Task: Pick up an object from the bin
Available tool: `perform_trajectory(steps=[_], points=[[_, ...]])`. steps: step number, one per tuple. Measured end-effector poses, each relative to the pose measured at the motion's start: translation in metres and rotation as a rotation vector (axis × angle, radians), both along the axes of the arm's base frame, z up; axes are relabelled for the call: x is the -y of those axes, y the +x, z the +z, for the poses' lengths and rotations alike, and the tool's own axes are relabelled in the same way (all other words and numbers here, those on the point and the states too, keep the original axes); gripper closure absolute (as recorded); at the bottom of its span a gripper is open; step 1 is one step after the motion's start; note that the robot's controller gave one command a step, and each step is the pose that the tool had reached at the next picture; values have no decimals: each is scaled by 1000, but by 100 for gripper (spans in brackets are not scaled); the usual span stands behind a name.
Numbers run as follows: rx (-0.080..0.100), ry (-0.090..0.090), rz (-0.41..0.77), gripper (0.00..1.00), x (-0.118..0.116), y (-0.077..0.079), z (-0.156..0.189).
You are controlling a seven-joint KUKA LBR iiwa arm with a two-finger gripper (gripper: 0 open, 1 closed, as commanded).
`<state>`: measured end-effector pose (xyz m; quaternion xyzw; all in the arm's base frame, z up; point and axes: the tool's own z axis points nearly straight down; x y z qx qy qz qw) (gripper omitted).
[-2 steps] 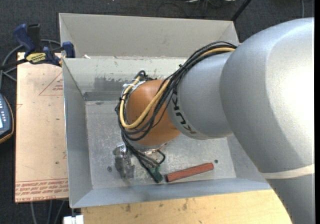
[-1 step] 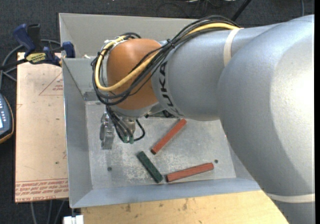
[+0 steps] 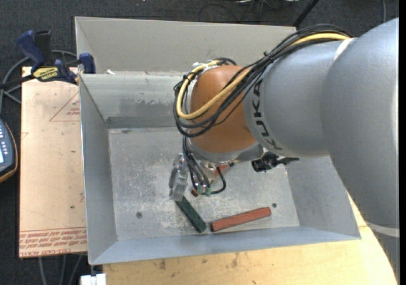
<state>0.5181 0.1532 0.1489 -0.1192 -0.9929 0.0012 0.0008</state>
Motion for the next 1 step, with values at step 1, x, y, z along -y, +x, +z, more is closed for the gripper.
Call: perform_trajectory(steps=[1], points=[[1, 1, -207, 100, 35, 18, -25]])
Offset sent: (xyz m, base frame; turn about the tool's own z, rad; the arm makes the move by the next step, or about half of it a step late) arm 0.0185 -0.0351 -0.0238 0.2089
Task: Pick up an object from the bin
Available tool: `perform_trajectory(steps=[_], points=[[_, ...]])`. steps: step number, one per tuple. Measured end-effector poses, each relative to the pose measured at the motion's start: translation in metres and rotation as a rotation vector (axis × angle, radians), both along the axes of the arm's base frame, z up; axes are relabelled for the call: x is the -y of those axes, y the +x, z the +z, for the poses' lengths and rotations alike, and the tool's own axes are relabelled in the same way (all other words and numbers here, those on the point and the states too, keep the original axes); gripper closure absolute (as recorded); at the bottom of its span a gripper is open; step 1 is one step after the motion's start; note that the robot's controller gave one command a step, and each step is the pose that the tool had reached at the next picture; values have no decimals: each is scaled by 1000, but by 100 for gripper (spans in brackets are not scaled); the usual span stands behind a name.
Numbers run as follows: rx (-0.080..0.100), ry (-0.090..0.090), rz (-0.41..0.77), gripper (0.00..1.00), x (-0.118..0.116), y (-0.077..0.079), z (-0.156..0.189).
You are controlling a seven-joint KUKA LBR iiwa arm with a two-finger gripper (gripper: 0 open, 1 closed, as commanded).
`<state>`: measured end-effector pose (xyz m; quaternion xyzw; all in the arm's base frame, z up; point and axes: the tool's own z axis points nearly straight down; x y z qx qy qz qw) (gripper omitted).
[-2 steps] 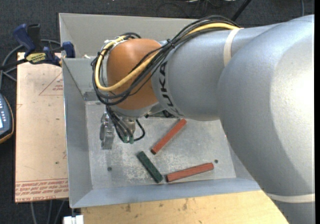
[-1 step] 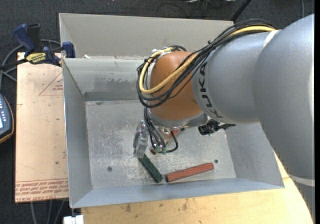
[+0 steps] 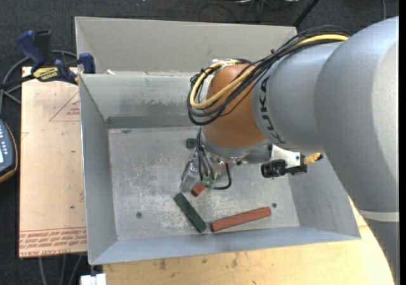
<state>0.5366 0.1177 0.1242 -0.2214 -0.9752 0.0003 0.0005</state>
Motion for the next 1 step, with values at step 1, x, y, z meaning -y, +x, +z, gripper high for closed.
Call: perform_trajectory(steps=[1], points=[[1, 1, 0, 0, -1, 0, 0]])
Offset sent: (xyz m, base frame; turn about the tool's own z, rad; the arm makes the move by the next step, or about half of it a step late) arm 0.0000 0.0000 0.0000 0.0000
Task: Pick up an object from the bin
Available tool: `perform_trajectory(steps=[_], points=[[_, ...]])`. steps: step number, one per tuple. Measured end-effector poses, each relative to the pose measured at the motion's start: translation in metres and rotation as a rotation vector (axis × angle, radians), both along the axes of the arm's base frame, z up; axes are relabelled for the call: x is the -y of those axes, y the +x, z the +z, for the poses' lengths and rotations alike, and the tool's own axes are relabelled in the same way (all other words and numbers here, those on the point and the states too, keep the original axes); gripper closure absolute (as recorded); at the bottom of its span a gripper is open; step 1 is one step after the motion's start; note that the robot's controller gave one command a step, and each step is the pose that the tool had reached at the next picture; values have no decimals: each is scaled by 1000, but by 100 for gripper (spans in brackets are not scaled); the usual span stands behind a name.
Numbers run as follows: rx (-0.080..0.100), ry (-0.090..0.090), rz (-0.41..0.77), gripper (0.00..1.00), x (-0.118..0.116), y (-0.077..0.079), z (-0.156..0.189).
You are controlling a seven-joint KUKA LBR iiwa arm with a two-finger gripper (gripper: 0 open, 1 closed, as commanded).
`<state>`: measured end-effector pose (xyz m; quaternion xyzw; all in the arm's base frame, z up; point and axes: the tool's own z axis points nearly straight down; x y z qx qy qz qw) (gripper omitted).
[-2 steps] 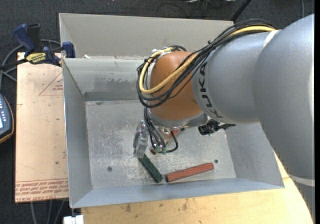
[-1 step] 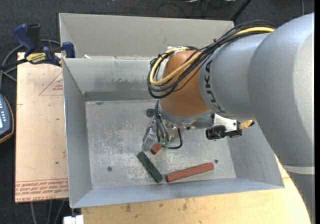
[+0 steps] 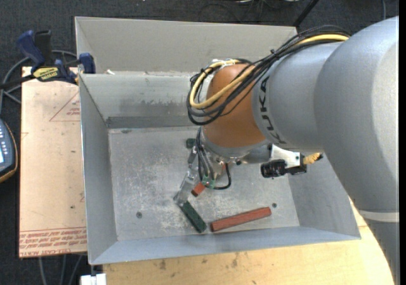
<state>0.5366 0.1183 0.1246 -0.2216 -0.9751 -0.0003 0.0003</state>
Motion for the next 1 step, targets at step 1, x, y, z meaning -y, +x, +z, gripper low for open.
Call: perform_trajectory(steps=[1], points=[[-2, -2, 406, 0, 69, -12, -56]])
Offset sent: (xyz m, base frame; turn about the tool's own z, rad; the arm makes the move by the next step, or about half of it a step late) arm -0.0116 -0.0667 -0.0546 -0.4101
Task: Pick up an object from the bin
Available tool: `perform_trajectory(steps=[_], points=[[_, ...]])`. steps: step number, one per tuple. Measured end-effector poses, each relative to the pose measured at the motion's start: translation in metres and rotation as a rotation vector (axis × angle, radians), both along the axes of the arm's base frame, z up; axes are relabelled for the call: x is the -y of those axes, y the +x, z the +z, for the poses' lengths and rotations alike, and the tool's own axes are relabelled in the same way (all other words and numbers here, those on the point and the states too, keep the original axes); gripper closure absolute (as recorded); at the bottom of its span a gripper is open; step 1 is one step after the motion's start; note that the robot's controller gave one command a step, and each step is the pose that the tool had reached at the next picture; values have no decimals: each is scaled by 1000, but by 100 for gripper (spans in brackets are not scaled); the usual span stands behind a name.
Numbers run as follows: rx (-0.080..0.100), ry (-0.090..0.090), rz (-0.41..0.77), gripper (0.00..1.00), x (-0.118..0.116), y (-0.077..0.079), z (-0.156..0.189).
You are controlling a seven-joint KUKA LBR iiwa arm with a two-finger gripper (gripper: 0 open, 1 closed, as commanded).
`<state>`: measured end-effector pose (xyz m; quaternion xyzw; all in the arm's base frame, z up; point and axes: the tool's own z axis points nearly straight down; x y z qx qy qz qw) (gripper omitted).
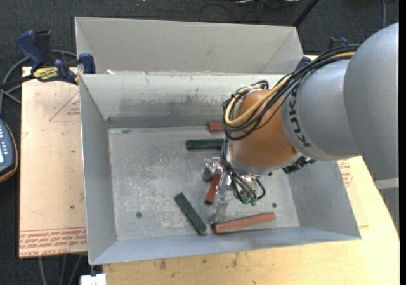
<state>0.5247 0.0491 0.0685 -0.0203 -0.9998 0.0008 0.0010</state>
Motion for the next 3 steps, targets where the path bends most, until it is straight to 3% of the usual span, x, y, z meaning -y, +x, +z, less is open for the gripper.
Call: perform_trajectory(steps=[1, 2, 3], points=[[6, 0, 370, 0, 68, 25, 2], [6, 3, 373, 100, 66, 25, 2], [13, -1, 423, 100, 96, 15, 145]])
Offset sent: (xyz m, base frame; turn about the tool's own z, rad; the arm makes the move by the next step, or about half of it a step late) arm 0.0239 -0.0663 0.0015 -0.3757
